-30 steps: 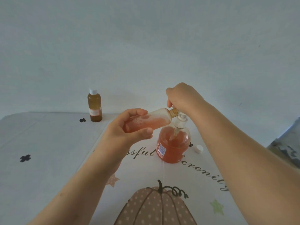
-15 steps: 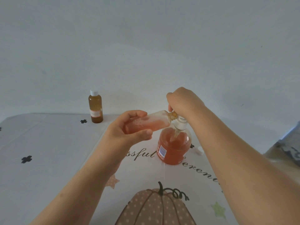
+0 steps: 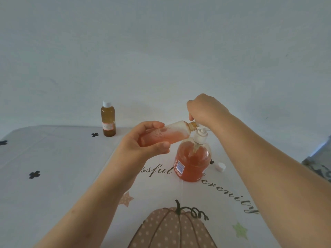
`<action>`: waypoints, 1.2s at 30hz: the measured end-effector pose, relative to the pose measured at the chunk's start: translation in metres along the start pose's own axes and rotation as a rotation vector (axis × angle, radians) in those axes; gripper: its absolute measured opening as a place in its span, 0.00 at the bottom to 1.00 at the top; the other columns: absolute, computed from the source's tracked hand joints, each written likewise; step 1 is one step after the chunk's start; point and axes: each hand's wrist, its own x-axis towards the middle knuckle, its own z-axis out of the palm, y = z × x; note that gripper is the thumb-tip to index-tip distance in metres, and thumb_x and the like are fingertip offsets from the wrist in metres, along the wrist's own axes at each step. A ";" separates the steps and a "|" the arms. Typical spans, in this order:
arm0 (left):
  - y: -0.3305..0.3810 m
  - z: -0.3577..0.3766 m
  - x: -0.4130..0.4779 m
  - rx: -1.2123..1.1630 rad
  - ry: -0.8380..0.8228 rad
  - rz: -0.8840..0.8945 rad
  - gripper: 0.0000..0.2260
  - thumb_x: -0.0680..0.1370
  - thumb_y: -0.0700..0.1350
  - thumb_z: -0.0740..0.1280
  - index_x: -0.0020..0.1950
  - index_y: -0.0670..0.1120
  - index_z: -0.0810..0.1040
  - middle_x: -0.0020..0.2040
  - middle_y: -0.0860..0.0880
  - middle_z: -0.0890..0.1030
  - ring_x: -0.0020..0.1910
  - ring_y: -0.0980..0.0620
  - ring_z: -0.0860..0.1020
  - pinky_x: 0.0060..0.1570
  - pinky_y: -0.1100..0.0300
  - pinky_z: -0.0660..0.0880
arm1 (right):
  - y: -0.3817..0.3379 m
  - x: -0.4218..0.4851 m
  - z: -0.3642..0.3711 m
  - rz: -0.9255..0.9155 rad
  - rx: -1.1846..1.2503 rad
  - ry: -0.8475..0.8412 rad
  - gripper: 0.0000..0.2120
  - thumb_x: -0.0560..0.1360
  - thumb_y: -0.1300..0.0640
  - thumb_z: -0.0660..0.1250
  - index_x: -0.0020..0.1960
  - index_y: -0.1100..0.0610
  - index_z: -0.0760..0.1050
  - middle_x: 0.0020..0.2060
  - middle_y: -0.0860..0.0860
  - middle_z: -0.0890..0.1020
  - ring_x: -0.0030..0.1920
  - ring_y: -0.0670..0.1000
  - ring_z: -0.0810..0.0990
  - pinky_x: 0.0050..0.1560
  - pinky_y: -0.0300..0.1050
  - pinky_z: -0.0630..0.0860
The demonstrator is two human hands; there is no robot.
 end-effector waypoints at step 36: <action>0.002 0.015 0.000 0.808 0.002 0.123 0.19 0.71 0.43 0.72 0.58 0.59 0.76 0.42 0.62 0.79 0.44 0.72 0.74 0.38 0.79 0.67 | -0.007 0.005 0.002 0.021 0.026 -0.034 0.11 0.74 0.62 0.57 0.45 0.59 0.79 0.35 0.53 0.81 0.35 0.55 0.76 0.37 0.42 0.68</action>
